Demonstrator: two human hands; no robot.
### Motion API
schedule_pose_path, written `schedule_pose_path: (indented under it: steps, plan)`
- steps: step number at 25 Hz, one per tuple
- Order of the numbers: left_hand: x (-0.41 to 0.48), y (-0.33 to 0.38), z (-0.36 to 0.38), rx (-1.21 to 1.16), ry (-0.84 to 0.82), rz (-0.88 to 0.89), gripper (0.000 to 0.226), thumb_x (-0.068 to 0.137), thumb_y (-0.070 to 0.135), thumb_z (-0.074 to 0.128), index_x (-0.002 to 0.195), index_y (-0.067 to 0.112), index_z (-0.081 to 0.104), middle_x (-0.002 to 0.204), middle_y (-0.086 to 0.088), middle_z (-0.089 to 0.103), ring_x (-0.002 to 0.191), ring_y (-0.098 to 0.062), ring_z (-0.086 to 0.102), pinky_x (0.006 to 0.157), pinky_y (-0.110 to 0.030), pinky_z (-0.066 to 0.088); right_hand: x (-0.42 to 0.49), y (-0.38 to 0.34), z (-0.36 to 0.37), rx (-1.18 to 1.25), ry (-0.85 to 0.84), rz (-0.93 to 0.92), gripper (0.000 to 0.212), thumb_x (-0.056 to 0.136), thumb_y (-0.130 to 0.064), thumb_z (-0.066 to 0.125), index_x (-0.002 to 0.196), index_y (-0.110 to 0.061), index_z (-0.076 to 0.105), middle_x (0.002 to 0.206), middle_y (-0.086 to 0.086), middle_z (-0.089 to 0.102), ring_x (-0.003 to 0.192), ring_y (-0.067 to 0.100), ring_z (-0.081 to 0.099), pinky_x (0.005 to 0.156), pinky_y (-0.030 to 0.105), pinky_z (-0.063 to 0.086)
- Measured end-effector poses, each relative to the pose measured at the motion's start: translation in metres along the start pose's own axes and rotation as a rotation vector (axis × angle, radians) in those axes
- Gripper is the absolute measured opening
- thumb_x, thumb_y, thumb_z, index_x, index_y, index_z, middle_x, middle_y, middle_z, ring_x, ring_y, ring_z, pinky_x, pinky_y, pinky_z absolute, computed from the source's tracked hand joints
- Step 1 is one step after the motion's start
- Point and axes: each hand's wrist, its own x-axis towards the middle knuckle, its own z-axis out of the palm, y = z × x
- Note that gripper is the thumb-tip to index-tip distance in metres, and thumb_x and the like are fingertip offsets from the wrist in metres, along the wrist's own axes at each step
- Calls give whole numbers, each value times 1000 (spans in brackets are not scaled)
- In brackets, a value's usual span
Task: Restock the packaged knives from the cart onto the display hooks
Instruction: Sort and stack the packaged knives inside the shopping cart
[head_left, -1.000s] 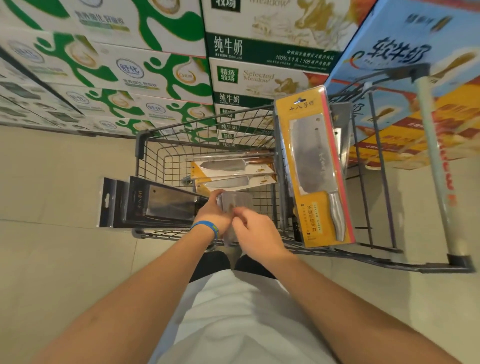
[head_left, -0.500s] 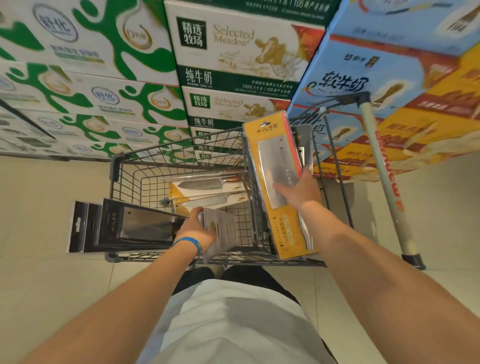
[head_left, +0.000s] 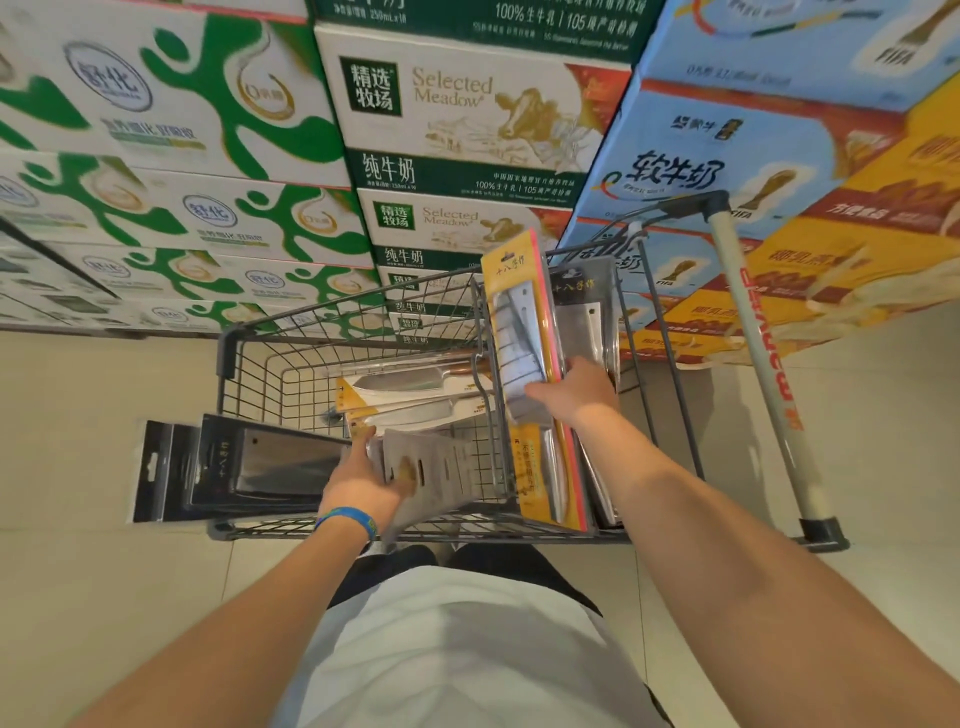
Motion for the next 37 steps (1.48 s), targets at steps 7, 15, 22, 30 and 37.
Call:
schedule_pose_path:
  steps: [7, 15, 22, 30, 37]
  plan:
    - [0, -3, -17, 33, 24, 102, 97, 85, 27, 66, 151, 49, -2, 136, -8, 57, 76, -22, 65, 66, -33, 55, -5, -8, -4, -78, 164, 4, 48, 85, -34, 81, 110, -19, 42, 113, 6, 63, 87, 28, 56, 60, 31, 41]
    - [12, 0, -31, 329, -63, 303, 54, 89, 14, 53, 136, 38, 40, 144, -1, 46, 98, -28, 61, 76, -34, 51, -59, 0, -39, 390, 565, -119, 36, 81, -31, 84, 100, -33, 53, 84, -18, 61, 84, 18, 66, 82, 41, 58]
    - [28, 4, -49, 372, -130, 300, 49, 90, 15, 58, 133, 28, 38, 116, -6, 56, 84, -24, 58, 69, -33, 44, -118, -48, -74, 582, 819, -443, 34, 70, -35, 83, 90, -34, 55, 78, -27, 63, 73, -9, 61, 61, 8, 44]
    - [30, -2, -59, 436, -156, 341, 40, 87, 22, 61, 118, 30, 38, 100, -2, 53, 77, -22, 57, 61, -32, 45, -161, -103, -58, 758, 715, -631, 44, 74, -27, 88, 106, -39, 60, 96, -19, 73, 89, -1, 71, 69, 17, 56]
    - [33, -4, -64, 425, -145, 391, 42, 87, 21, 61, 123, 29, 40, 104, -3, 55, 82, -24, 57, 65, -31, 44, -182, -134, -30, 879, 564, -538, 37, 79, -10, 86, 110, -12, 67, 93, 0, 76, 83, 17, 75, 66, 35, 60]
